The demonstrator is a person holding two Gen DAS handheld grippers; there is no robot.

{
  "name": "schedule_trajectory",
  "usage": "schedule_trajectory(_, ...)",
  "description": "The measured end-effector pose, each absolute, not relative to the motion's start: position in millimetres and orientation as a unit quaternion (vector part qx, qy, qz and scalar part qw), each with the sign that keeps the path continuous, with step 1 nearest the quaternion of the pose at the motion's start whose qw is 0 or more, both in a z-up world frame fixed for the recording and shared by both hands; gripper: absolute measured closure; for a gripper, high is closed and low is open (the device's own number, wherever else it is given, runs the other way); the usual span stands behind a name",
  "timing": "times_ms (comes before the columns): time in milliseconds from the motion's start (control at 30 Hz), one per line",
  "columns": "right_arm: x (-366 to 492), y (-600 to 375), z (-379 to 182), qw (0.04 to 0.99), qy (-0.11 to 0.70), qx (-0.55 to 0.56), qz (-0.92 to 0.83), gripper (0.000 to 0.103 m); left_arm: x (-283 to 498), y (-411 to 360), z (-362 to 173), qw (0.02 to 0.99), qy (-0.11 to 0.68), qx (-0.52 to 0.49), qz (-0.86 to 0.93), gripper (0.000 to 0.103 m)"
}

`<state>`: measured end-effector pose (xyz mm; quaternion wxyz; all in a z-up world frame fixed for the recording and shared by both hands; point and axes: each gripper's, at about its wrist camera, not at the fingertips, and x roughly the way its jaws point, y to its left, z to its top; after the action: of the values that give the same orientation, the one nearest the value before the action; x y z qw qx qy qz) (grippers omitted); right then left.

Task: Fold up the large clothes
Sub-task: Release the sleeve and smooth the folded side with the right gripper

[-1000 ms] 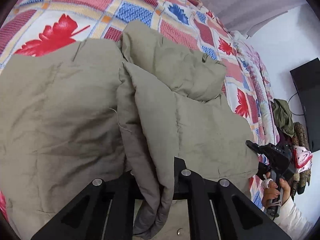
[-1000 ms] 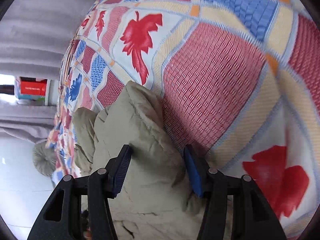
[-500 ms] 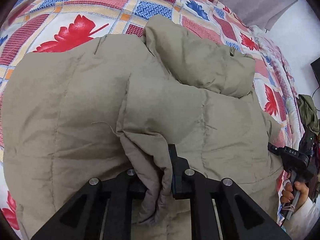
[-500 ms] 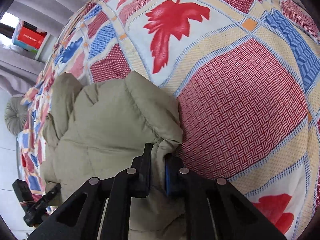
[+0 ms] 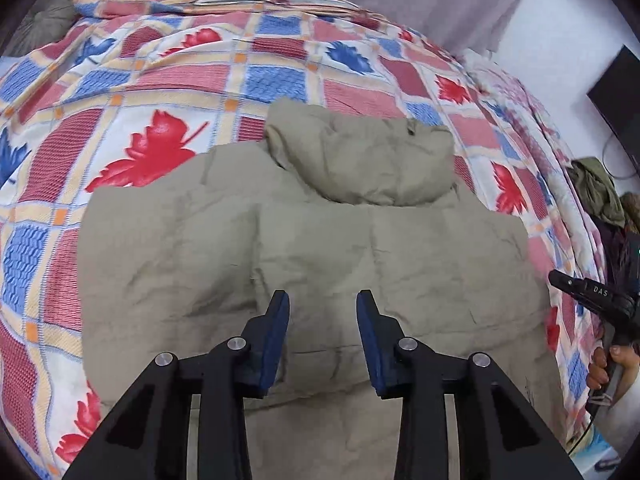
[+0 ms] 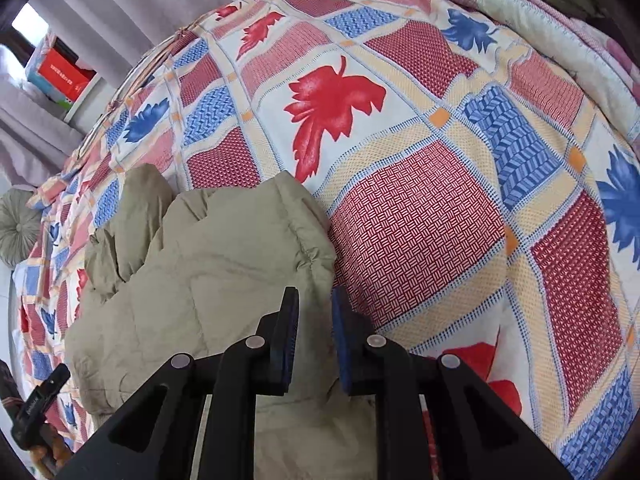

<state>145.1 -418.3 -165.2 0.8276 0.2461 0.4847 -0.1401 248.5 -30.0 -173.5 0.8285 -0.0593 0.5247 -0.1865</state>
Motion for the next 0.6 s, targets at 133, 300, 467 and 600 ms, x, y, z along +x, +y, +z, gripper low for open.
schedule_trajectory(133,138,-388,-167,0.833,0.503,0.205,-0.104,0.089,243,-54,-207,0.809,0.558,-0.027,-0.181,0.078)
schedule_trajectory(300,133,-385,-210,0.814,0.539,0.180,-0.120,0.100,244,-49,-235,0.797,0.575,-0.061,-0.173,0.079)
schedule_trajectory(467,138,-385,-222,0.814,0.538,0.178,-0.126,0.101,242,-49,-230,0.798,0.579,-0.063,-0.157,0.078)
schedule_trajectory(600,131,-385,-209,0.811,0.539,0.190,-0.126,0.100,232,-43,-212,0.805,0.574,-0.048,-0.142,0.078)
